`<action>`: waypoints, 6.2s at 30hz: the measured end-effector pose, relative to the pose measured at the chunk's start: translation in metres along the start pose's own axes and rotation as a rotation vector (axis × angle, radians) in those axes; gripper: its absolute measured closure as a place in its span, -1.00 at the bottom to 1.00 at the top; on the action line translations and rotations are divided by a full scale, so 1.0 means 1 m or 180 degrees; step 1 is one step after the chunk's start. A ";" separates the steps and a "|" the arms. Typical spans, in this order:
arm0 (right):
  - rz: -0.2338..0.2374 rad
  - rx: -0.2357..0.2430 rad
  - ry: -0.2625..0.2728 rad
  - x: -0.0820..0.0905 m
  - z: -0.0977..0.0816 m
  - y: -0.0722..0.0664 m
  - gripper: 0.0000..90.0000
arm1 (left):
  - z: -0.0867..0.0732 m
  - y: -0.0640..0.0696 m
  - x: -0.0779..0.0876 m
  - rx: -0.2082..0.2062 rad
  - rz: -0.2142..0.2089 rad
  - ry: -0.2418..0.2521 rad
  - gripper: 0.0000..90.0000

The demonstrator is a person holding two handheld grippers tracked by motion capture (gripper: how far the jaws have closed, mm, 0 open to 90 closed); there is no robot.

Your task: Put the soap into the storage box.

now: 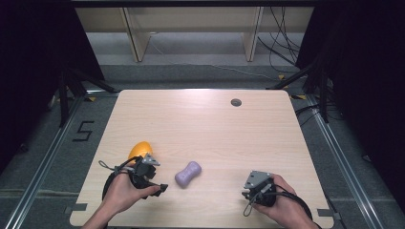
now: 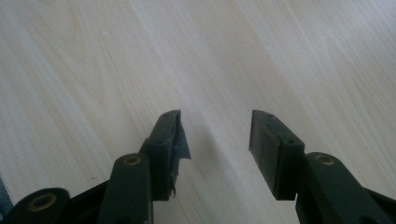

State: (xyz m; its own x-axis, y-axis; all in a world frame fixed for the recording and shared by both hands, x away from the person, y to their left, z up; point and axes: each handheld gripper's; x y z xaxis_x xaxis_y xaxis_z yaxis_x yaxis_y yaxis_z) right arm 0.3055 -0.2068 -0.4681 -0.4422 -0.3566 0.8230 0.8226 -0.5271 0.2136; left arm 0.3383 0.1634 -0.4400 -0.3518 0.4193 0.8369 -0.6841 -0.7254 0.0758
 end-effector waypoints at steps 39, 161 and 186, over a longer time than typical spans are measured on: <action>0.0018 -0.0011 0.0011 0.000 0.000 0.000 0.15 | 0.080 0.014 -0.053 -0.0048 0.0002 -0.0758 -0.22; -0.0022 0.0012 0.0134 -0.004 -0.001 -0.003 0.08 | 0.085 0.016 -0.066 0.0176 0.0064 -0.0868 0.09; 0.0054 -0.0026 0.0052 -0.001 0.000 0.000 0.08 | 0.085 0.010 -0.054 0.0237 0.0098 -0.0828 0.10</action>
State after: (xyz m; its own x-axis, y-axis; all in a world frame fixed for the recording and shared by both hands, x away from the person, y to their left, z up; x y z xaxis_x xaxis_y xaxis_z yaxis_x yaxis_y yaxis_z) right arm 0.3057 -0.2062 -0.4693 -0.4340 -0.3780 0.8177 0.8270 -0.5271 0.1953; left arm 0.4049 0.0875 -0.4389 -0.1893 0.2491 0.9498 -0.6235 -0.7778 0.0797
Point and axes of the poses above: each handheld gripper's, and its own axes: x roughly backward along the jaws, z roughly out of its top, y roughly to its right, and after that the axes turned 3 degrees about y, right-handed
